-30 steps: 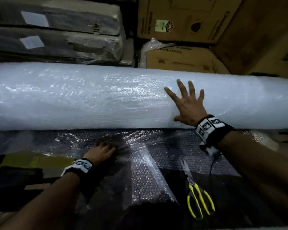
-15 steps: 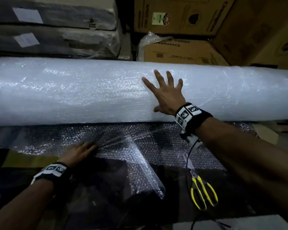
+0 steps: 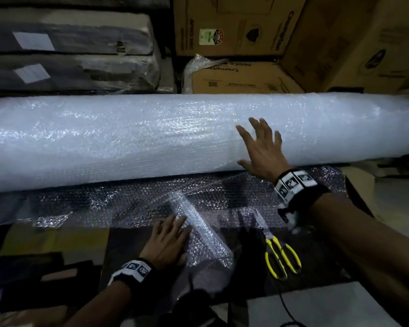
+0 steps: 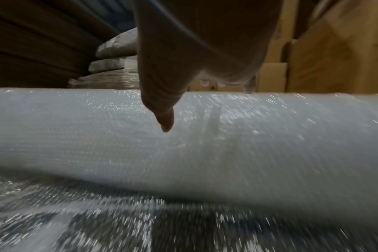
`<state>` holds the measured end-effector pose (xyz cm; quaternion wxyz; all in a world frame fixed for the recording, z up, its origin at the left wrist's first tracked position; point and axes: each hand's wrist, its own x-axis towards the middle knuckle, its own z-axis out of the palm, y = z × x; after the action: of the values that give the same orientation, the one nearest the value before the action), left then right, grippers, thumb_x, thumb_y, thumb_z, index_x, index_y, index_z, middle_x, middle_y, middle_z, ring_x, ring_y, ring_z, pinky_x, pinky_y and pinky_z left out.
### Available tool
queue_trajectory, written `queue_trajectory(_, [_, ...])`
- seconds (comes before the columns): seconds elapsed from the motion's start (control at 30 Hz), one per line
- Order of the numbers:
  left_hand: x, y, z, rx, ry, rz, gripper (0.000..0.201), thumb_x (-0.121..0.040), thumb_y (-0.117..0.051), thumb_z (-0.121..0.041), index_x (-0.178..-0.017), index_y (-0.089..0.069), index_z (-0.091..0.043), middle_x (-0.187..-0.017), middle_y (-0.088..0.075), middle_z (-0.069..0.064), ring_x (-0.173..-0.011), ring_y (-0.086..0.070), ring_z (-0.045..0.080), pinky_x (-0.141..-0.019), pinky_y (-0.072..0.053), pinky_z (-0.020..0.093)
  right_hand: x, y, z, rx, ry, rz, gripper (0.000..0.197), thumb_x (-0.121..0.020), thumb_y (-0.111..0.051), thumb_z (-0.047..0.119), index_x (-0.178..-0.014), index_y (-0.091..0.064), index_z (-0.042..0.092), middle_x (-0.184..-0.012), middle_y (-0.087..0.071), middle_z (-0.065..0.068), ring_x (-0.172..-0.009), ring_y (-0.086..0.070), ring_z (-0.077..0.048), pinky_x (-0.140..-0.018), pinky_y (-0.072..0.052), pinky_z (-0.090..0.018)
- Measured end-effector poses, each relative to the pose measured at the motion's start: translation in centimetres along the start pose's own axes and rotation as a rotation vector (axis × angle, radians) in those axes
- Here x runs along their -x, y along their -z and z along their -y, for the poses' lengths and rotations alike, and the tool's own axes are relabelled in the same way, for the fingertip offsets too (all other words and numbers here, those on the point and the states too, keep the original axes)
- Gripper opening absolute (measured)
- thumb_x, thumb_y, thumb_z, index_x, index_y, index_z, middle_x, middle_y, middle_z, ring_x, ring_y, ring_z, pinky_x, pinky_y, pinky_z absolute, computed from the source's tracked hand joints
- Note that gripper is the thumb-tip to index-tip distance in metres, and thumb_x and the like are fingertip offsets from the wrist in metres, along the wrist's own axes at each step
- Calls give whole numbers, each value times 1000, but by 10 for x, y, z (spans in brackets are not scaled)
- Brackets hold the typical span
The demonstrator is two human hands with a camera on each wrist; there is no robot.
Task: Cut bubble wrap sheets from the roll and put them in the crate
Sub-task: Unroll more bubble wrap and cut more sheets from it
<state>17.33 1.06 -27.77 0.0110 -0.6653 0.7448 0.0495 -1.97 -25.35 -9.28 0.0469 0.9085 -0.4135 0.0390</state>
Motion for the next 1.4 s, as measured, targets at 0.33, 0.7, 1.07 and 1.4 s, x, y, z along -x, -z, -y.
queue_trajectory(0.33, [-2, -18, -61, 83, 43, 168, 80, -69, -42, -75, -129, -52, -22, -135, -49, 10, -114, -58, 41, -76, -54, 58, 237, -139, -21, -117, -272, 437, 69, -84, -36, 76, -138, -41, 32, -139, -35, -2, -124, -40, -28, -94, -45, -47])
queue_trajectory(0.7, [1, -8, -96, 95, 175, 166, 106, -45, -88, -62, -136, -48, -27, -134, -46, 7, -113, -47, 30, -65, -57, 52, 269, -145, -85, -187, 91, 382, 62, -71, -52, 50, -131, -48, 35, -134, -46, 1, -123, -49, -29, -98, -45, -49])
queue_trajectory(1.07, [18, -4, -123, -19, 150, 166, 67, -75, -47, -53, -138, -48, -31, -139, -51, 6, -100, -57, 30, -59, -54, 45, 262, -137, -123, -233, 226, 375, 44, -78, -50, 53, -115, -62, 33, -137, -51, 1, -131, -47, -28, -101, -42, -47])
queue_trajectory(1.4, [24, 12, -145, -66, 24, -40, 53, -85, -50, -61, -127, -59, -30, -122, -61, 2, -92, -60, 25, -68, -53, 43, 184, -135, -113, -128, 38, 437, 74, -98, -39, 61, -157, -16, 24, -167, -4, -3, -153, -5, -28, -118, -12, -61])
